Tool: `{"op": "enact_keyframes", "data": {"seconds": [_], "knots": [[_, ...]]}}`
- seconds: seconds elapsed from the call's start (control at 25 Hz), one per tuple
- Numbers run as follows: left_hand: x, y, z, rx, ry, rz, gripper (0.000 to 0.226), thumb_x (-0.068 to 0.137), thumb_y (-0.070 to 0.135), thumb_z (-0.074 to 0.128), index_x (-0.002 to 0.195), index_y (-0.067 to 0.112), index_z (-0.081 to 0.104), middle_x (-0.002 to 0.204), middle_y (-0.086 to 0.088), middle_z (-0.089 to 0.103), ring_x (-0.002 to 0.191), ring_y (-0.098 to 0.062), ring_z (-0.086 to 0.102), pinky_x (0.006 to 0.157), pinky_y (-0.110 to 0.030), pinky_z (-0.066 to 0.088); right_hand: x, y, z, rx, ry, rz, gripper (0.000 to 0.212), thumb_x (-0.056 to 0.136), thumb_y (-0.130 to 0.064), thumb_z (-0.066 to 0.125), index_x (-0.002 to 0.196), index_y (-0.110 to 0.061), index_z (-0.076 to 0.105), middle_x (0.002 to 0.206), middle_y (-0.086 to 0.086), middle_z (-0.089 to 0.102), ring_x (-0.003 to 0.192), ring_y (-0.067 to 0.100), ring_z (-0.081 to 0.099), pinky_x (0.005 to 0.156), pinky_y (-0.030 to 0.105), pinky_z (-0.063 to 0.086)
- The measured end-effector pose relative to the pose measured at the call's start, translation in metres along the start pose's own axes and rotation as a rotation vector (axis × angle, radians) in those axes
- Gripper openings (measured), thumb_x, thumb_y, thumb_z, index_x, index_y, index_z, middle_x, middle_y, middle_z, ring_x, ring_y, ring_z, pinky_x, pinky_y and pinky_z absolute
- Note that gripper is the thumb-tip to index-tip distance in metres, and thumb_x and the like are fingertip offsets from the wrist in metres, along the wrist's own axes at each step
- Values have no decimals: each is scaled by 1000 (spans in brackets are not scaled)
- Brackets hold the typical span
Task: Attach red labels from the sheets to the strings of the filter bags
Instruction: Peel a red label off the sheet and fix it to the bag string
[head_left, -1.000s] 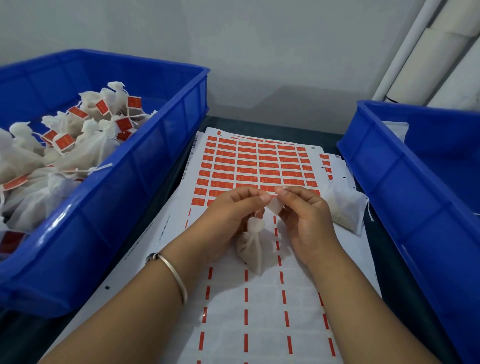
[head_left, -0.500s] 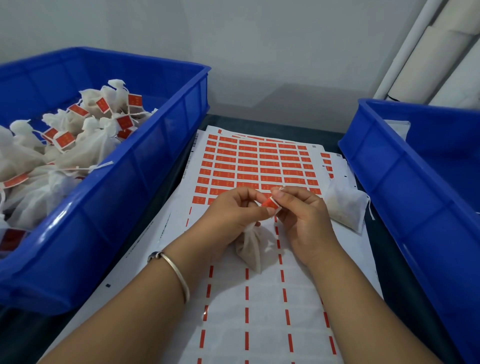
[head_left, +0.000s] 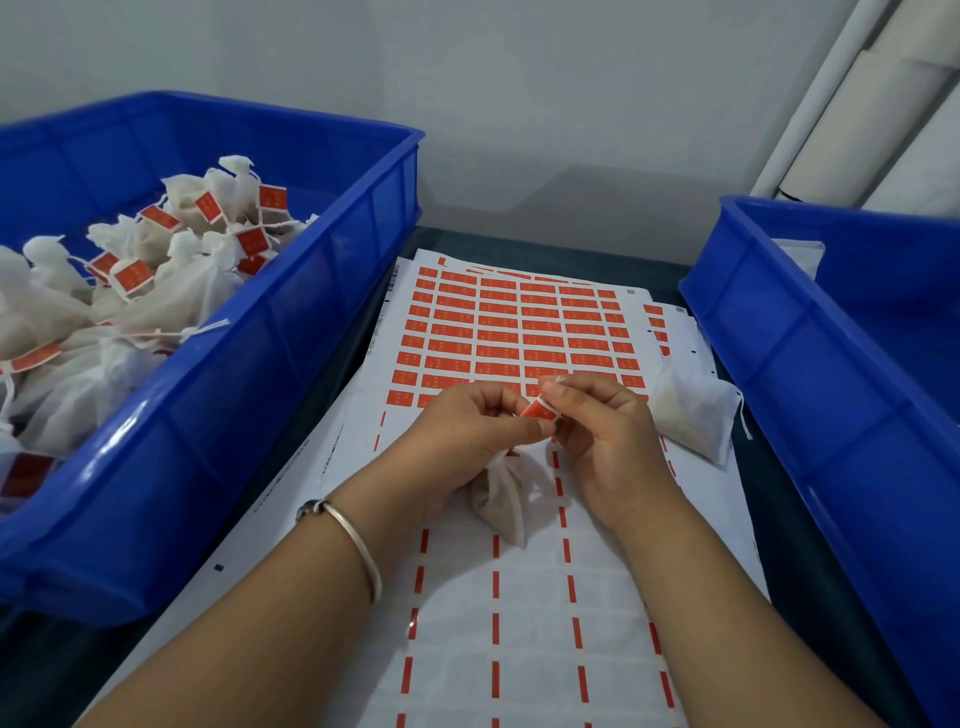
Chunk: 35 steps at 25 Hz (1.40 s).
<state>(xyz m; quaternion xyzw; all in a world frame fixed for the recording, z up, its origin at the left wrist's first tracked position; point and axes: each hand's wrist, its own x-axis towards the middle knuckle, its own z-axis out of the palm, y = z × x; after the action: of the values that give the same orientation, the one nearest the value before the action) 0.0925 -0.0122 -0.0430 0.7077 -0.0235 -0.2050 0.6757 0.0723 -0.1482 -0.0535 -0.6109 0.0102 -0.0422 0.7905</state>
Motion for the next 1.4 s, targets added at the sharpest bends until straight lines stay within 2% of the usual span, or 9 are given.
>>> {"op": "enact_keyframes", "data": {"seconds": [0.4,0.52,0.6,0.68,0.84,1.04,1.2,1.32,1.4], "knots": [[-2,-1,3,170,86,6,13,77,30,73,69,20,70,70,2,68,67,-14,63,51,-14,50,0,1,2,-151,-57,-15,14,73,-34,69,86,-37,75,97,-11,73,99,13,68,86,34,54],[-2,0,3,198,102,19,8,79,25,72,72,22,71,69,5,69,70,-17,65,50,-14,50,0,2,2,-248,-65,-76,26,67,-33,72,92,-31,70,92,-5,73,93,14,69,77,25,56],[-2,0,4,195,105,10,6,78,26,74,77,20,72,74,2,70,74,-22,66,53,-19,53,1,2,0,-243,-26,-76,22,71,-26,73,92,-29,69,87,-4,73,90,14,70,75,24,57],[-2,0,4,195,111,-1,10,75,28,76,79,19,71,75,1,70,70,-19,65,50,-17,51,1,2,-1,-212,6,-58,22,66,-29,73,87,-29,70,84,-7,73,88,11,70,73,22,57],[-2,2,4,157,98,1,9,74,29,76,77,22,71,70,9,69,68,-10,63,50,-15,46,3,3,-2,-209,42,-15,24,61,-37,70,84,-31,69,88,-17,73,88,4,69,76,22,56],[-4,3,3,3,86,0,10,84,25,66,76,22,72,80,8,68,80,-12,62,59,-18,46,6,4,-6,-186,72,0,21,59,-40,70,79,-33,73,90,-18,73,90,5,69,77,21,55],[-5,2,2,29,75,37,15,88,27,61,77,25,72,70,15,68,68,-5,63,51,-10,45,7,6,-6,-175,48,12,25,59,-43,70,83,-35,73,93,-16,73,92,6,69,81,25,54],[-4,1,4,82,134,76,21,91,32,56,77,25,71,68,11,67,60,-6,60,46,-9,43,7,6,-5,-153,52,0,31,63,-41,69,93,-32,70,95,-18,72,91,0,67,69,15,54],[-3,1,4,89,223,100,20,90,35,57,75,28,68,66,16,65,65,-7,59,48,-10,43,4,7,-5,-214,45,-27,30,66,-43,67,94,-32,69,94,-21,71,89,-3,65,63,9,51]]}}
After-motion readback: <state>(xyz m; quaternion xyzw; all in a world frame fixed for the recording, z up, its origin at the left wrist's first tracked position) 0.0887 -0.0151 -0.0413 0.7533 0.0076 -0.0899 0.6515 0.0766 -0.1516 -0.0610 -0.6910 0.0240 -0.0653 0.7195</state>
